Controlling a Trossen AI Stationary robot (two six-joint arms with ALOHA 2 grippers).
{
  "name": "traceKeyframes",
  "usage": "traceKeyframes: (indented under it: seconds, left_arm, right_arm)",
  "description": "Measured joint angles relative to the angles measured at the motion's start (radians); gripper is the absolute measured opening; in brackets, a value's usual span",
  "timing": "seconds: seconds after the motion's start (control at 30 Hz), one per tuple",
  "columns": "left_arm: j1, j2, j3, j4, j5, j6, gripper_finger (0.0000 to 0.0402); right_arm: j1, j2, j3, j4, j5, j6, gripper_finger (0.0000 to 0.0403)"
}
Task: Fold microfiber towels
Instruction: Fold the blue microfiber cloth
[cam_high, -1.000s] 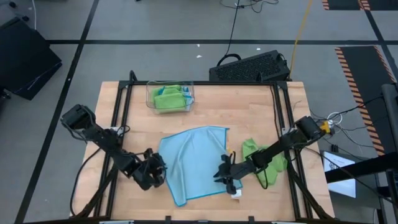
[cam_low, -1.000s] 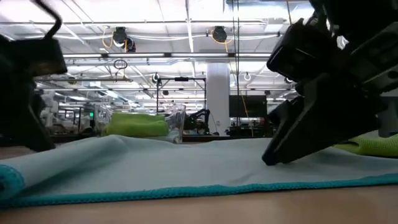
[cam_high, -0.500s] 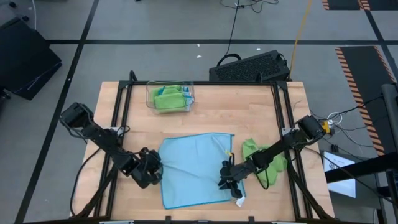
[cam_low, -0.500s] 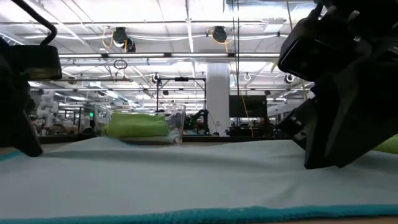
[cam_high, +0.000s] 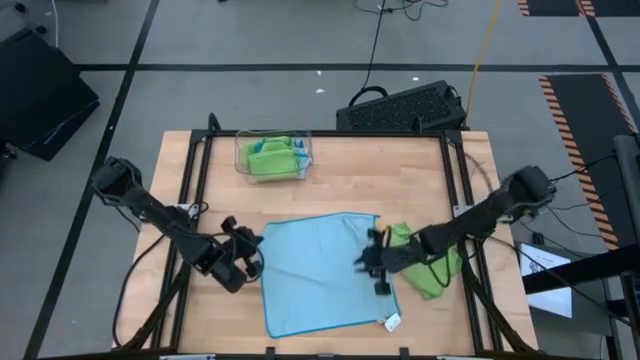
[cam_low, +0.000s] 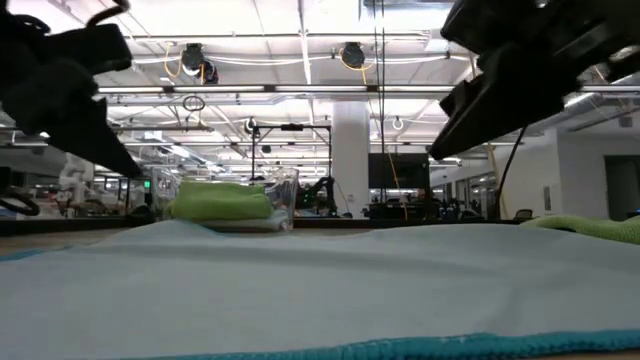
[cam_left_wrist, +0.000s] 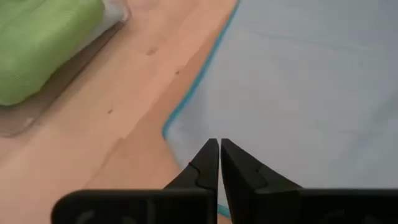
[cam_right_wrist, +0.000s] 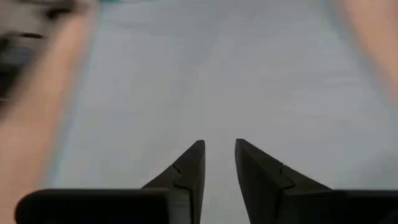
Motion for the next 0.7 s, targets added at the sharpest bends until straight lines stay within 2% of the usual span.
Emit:
traceKeyframes:
  seconds: [0.13, 0.3, 0.43, 0.57, 0.7]
  left_arm:
    - [0.053, 0.000, 0.000, 0.005, 0.020, 0.030, 0.0028]
    - [0.087, 0.000, 0.000, 0.007, 0.020, 0.030, 0.0069]
    - [0.115, 0.000, 0.000, 0.008, 0.039, -0.046, 0.0120]
    - [0.159, 0.004, 0.000, 0.014, 0.126, -0.205, 0.0166]
    - [0.198, 0.015, -0.012, 0.014, 0.147, -0.357, 0.0180]
  right_arm:
    - [-0.084, -0.120, 0.000, -0.234, 0.124, 0.046, 0.0100]
    - [-0.219, -0.196, -0.008, -0.345, 0.136, 0.078, 0.0134]
    - [-0.309, -0.192, -0.047, -0.268, 0.080, 0.048, 0.0152]
    - [-0.360, -0.172, -0.108, -0.109, 0.055, -0.020, 0.0155]
    - [-0.374, -0.171, -0.163, 0.036, 0.053, -0.076, 0.0151]
